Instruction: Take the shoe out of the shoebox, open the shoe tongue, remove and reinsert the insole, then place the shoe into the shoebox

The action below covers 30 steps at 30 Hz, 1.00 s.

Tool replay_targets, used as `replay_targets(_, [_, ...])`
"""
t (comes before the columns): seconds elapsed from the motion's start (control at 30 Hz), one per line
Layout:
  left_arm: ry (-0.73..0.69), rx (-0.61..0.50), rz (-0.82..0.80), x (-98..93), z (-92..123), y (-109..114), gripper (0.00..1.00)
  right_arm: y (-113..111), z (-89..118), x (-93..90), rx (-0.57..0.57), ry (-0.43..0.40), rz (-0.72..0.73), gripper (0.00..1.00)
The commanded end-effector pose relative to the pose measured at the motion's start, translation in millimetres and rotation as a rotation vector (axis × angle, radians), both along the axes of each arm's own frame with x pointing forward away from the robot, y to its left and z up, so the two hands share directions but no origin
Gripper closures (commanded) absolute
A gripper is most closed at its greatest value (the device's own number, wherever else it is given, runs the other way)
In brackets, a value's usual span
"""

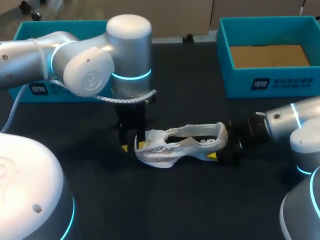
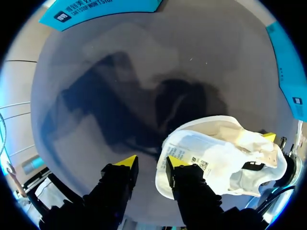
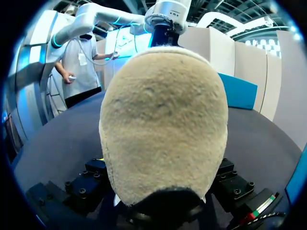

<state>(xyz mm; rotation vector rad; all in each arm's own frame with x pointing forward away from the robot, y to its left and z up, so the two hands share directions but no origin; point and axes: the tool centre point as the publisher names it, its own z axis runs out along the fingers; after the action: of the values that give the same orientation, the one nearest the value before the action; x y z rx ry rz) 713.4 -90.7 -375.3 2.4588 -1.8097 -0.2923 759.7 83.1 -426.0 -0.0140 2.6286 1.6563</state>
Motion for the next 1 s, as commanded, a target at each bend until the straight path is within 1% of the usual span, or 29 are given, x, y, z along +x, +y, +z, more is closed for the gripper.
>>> replay_targets(0.03, [0.0,-0.005,0.002,-0.9,-3,2,0.6,1,-2,0.4,-0.004,0.0,-0.002,1.0])
replay_targets(0.2, [-0.019,-0.054,-0.012,-0.7,11,1,0.57,1,-2,0.4,-0.004,0.0,-0.002,1.0])
replay_targets(0.23, [-0.025,-0.062,-0.022,-0.3,14,-1,0.54,1,-2,0.4,-0.004,0.0,-0.002,1.0])
replay_targets(0.27, [-0.034,-0.072,-0.039,0.1,19,-5,0.37,1,-2,0.4,-0.004,0.0,-0.002,1.0])
replay_targets(0.3, [-0.041,-0.08,-0.054,0.2,22,-8,0.3,1,-2,0.4,-0.004,0.0,-0.002,1.0])
replay_targets(0.37, [-0.052,-0.09,-0.08,0.2,27,-12,0.21,1,-2,0.4,-0.004,0.0,-0.002,1.0])
replay_targets(0.4, [-0.066,-0.088,-0.121,-0.5,32,-17,0.05,1,-2,0.4,-0.004,0.0,-0.002,1.0])
replay_targets(0.43, [-0.079,-0.082,-0.158,-1.5,38,-22,0.0,1,-2,0.4,-0.004,0.0,-0.002,1.0])
replay_targets(0.6, [-0.096,-0.09,-0.265,-1.5,51,-33,0.0,1,-2,0.4,-0.004,0.0,-0.002,1.0])
replay_targets(0.8, [-0.128,-0.087,-0.348,6.8,67,-45,0.0,1,-2,0.4,-0.004,0.0,-0.002,1.0])
replay_targets(1.0, [-0.179,-0.111,-0.414,16.5,96,-54,0.0,1,-2,0.4,-0.004,0.0,-0.002,1.0])
